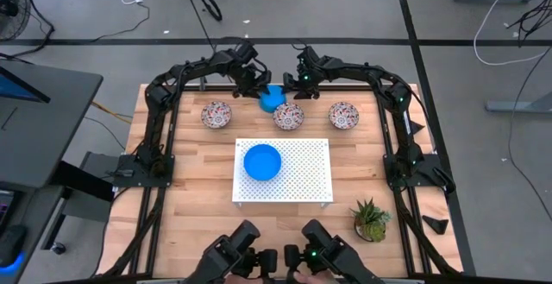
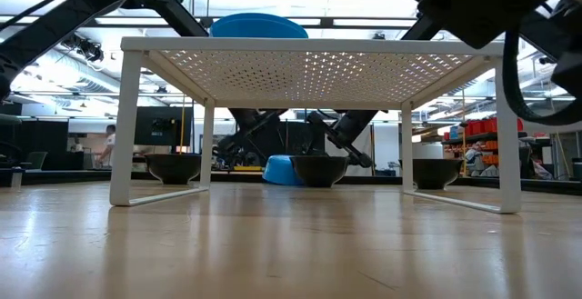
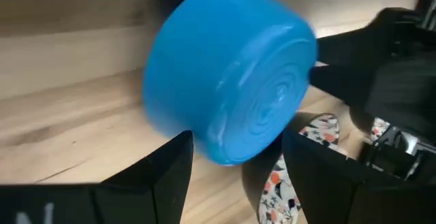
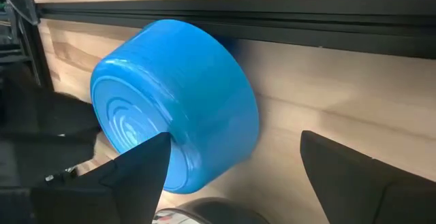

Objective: Pick & Place Mini bowls
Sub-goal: Stack the blue bowl on top of the blue bowl on the shelf

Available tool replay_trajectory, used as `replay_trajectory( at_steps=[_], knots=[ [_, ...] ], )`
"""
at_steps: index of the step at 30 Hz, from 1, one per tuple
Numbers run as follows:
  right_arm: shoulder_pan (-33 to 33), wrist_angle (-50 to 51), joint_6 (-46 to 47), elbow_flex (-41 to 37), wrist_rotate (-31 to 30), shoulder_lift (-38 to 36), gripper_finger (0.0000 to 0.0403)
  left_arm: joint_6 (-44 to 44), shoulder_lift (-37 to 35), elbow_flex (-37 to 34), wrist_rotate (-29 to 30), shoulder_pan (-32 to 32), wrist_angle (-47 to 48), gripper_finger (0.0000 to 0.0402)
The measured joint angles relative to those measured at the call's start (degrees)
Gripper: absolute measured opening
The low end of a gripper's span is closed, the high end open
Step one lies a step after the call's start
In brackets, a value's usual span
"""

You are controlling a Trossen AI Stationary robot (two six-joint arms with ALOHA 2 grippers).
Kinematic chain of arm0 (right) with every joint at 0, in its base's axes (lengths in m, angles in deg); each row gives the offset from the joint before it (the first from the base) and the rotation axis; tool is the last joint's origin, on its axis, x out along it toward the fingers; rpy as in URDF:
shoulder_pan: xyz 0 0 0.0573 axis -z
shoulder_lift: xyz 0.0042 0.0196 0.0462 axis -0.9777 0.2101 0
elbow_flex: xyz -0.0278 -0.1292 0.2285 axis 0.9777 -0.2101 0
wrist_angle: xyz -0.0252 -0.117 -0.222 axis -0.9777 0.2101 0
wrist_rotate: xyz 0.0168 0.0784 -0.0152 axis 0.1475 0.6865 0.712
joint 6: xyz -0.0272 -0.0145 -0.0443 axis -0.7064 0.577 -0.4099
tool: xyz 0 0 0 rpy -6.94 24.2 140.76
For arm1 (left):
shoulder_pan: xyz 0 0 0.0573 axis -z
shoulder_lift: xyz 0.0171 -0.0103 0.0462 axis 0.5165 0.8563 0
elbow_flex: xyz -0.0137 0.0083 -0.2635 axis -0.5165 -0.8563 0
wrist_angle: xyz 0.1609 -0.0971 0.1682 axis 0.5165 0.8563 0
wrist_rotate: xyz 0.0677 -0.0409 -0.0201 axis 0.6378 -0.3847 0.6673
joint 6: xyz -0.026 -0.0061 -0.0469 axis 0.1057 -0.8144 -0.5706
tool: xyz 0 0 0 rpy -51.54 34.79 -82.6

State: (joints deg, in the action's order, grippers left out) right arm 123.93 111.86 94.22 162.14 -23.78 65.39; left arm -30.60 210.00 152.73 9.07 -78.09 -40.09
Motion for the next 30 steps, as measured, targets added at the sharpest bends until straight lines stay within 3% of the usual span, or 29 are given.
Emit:
replay_trajectory(
  at_steps=[8, 17, 30],
  knots=[
    [0.1, 0.9, 0.2, 0.0, 0.1, 0.0, 0.0327, -2.1, 1.5, -0.1, -2.4, 0.6, -2.5, 0.0234],
    [0.0, 1.5, -0.9, 0.0, 0.6, -0.1, 0.0327, -4.7, 1.6, -0.1, -3.2, 0.6, -12.0, 0.0234],
    [-1.0, -4.0, 0.9, -0.1, 0.0, 0.0, 0.0327, -4.9, 1.5, -0.1, -2.0, 0.6, -12.1, 0.0234]
  ],
)
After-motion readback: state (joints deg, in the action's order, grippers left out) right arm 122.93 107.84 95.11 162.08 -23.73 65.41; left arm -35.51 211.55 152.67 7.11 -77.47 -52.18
